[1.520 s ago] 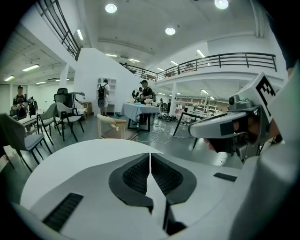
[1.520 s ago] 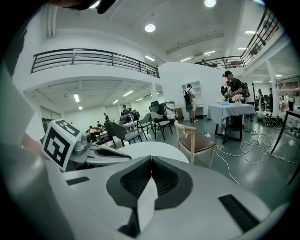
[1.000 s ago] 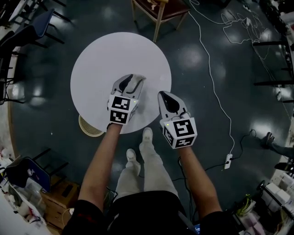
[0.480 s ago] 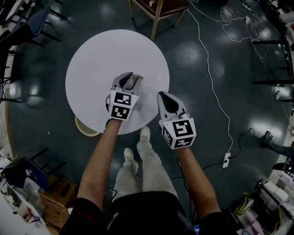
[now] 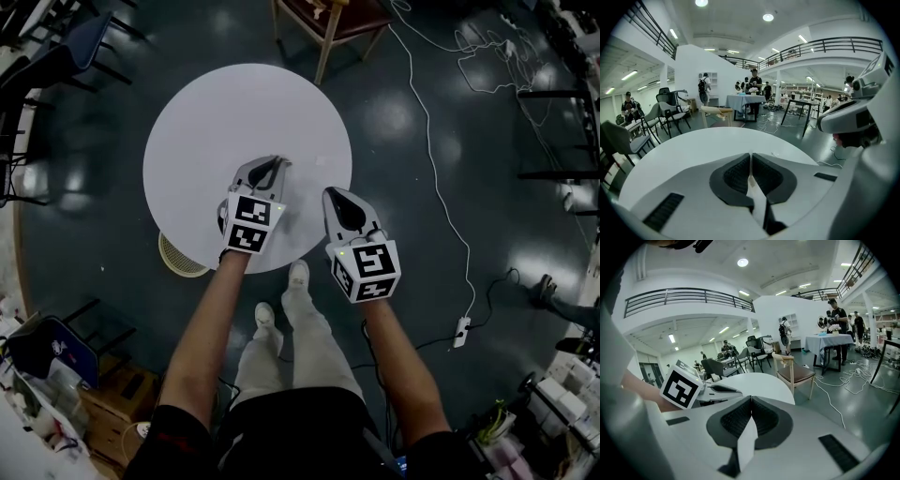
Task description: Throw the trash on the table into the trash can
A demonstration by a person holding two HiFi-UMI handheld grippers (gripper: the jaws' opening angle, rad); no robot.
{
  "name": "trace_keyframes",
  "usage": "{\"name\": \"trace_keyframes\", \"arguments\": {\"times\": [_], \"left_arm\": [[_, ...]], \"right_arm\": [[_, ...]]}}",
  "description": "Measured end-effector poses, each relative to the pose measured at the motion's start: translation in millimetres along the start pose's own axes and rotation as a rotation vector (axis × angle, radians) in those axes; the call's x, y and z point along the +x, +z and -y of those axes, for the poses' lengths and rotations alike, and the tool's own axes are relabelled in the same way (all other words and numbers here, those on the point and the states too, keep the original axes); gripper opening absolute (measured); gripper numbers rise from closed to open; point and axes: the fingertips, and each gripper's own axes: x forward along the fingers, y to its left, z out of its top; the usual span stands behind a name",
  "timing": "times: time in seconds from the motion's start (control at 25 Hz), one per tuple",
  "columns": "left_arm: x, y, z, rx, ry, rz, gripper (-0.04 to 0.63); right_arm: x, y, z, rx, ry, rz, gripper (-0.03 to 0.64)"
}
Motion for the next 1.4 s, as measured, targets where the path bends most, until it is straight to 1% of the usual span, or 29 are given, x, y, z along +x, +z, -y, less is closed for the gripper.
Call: {"name": "trace_keyframes", "arguments": {"times": [0.36, 0.68, 0.88, 1.0, 1.24, 1.4], "left_arm": [[-45.3, 20.6, 3.3, -0.044, 0.0, 0.05, 0.021], [-97.7, 29.2, 8.7, -0.095, 0.03, 0.089, 0.021], [-135.2, 27.1, -1.0, -0.134, 0.075, 0.101, 0.021], [-154.2, 23.5, -10.2, -0.147, 0.114, 0.12, 0.021], [-187.5, 2.8, -35.2, -0.211, 0.184, 0.141, 0.021], [-208.1, -15.8, -50.6, -0.248, 0.225, 0.146, 0.021]], "right_arm": [[-14.2, 24.9, -18.4, -0.007, 0.009, 0.02, 0.017], [-28.3, 31.2, -46.5, -0.016, 0.062, 0.003, 0.017], [-24.4, 41.7, -73.3, -0.033, 0.111, 0.006, 0.017], [-18.8, 41.3, -87.5, -0.043, 0.144, -0.002, 0.017], [-0.5, 33.2, -125.4, -0.117, 0.224, -0.035, 0.017], [9.2, 29.7, -150.4, -0.129, 0.257, -0.04, 0.017]]}}
